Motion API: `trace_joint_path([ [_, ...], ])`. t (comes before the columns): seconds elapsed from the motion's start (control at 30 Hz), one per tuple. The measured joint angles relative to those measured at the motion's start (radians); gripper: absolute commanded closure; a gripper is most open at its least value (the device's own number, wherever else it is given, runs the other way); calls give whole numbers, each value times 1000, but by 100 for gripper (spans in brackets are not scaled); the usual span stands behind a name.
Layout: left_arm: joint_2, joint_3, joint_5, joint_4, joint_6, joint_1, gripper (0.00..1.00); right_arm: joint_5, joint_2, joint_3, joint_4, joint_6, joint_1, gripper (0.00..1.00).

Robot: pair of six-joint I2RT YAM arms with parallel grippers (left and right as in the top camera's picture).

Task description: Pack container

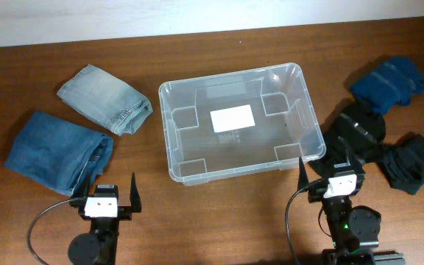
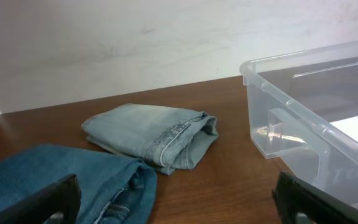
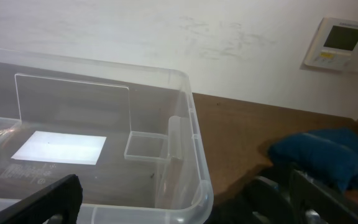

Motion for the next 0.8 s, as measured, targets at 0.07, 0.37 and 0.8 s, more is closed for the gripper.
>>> trace_joint_path([
  [0.07, 0, 0, 0, 0, 0, 0, 1, 0, 0, 0, 0, 0, 0, 2],
  [0.37, 0, 0, 0, 0, 0, 0, 1, 0, 0, 0, 0, 1, 0, 2],
  [0.8, 0, 0, 0, 2, -8, 0, 0, -4, 0, 0, -3, 132, 0, 2],
])
